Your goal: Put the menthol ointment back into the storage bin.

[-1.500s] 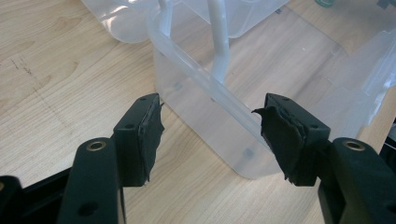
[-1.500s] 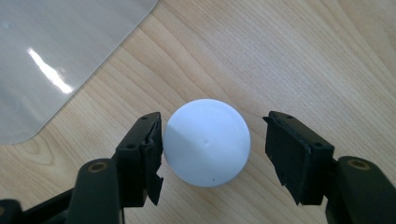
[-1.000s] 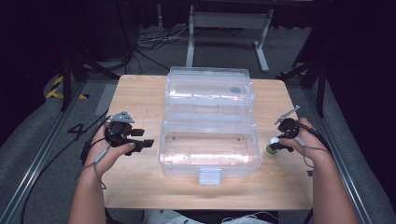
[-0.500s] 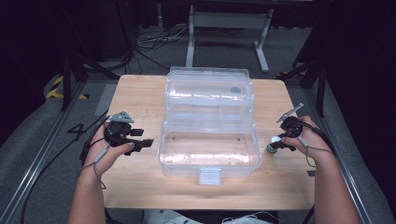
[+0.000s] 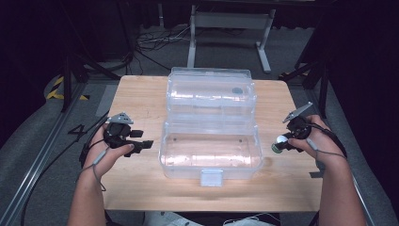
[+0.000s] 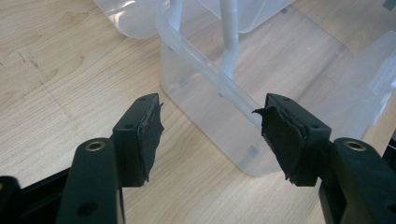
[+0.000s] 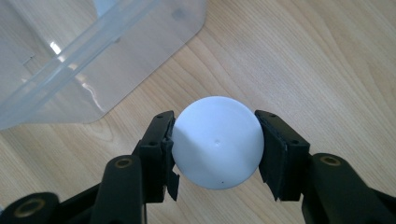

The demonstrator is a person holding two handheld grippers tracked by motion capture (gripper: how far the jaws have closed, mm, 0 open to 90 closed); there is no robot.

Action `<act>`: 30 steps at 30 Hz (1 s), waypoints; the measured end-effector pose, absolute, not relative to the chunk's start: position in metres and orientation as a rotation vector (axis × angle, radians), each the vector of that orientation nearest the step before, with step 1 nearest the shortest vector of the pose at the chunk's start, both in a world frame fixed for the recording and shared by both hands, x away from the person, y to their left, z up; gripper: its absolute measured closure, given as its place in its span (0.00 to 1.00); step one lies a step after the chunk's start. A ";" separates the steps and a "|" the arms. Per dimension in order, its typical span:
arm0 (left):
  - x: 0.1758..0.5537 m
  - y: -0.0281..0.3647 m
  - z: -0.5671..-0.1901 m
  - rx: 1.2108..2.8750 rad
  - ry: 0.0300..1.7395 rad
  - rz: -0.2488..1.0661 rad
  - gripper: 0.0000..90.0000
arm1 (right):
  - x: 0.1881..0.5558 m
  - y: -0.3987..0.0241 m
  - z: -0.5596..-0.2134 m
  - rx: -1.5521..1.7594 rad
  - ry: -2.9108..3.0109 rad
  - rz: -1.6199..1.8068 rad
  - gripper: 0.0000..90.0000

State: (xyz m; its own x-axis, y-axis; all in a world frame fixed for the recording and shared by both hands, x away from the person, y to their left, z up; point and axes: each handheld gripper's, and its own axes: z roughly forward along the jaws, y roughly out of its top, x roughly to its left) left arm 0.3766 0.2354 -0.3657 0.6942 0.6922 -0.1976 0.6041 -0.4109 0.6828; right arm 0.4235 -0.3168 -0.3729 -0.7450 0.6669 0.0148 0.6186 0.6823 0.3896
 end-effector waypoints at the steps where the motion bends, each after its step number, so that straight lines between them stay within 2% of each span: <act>1: 0.376 0.236 -0.366 2.139 0.991 0.146 0.43 | 0.423 -0.317 -0.372 1.060 2.760 0.571 0.56; 19: 0.377 0.240 -0.368 2.143 1.011 0.154 0.42 | 0.413 -0.316 -0.350 1.008 2.773 0.647 0.56; 30: 0.377 0.242 -0.368 2.142 1.014 0.160 0.42 | 0.408 -0.306 -0.325 0.920 2.793 0.631 0.56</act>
State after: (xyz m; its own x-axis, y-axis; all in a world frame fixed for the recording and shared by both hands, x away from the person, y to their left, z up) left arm 0.3771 0.2417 -0.3684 0.6789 0.7088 -0.1915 0.6155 -0.4073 0.6747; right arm 0.4080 -0.3065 -0.3247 -0.8050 0.5933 0.0038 0.5374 0.7263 0.4286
